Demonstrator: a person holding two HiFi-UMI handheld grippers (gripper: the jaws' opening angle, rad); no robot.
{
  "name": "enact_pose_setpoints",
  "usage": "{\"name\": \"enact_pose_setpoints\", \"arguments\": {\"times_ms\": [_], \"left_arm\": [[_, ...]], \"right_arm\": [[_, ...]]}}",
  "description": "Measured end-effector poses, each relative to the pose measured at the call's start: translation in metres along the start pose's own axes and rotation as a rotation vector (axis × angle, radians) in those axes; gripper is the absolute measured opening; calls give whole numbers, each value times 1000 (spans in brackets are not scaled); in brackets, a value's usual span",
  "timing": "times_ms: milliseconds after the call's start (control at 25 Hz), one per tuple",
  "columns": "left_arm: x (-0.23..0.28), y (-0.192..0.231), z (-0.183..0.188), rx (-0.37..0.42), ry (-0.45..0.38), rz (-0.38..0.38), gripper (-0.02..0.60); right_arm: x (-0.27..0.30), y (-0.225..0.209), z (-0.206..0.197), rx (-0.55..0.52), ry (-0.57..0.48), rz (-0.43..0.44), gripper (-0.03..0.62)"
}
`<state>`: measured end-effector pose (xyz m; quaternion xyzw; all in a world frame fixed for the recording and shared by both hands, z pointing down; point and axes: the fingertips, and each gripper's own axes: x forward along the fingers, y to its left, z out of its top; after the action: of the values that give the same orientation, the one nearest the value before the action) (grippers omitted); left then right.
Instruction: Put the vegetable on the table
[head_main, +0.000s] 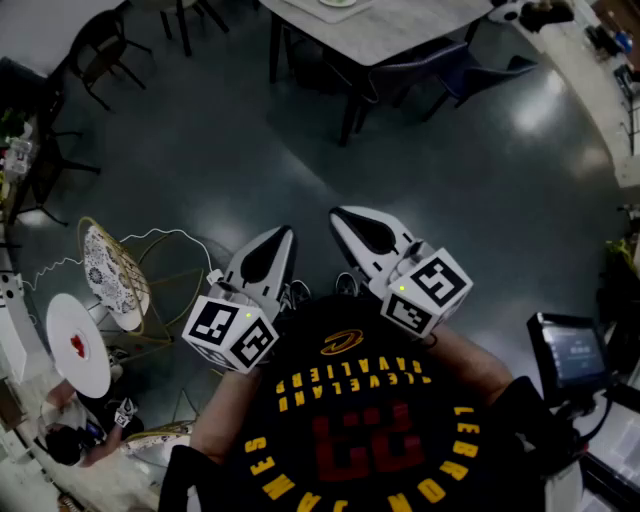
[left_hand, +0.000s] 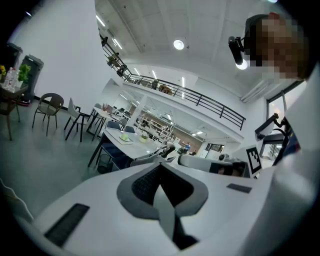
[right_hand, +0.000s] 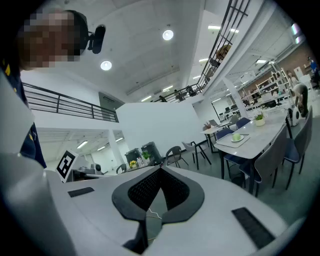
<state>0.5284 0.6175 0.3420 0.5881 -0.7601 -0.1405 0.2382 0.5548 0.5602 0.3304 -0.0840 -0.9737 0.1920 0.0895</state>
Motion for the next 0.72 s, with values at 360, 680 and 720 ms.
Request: {"name": "enact_pose_setpoints", "arguments": {"times_ms": [360,680,720], "left_arm": [[9,25,-20,-22,0,16,0],[40,1,0,-33,3,51,0],[42,-2,-2,-31,1,57,0]], "right_arm": [[13,-20,-15,46,-33,-7,5],[-4,-53,14,102,-29,0,5],[-8,-57,14,111,-30,1,5]]}}
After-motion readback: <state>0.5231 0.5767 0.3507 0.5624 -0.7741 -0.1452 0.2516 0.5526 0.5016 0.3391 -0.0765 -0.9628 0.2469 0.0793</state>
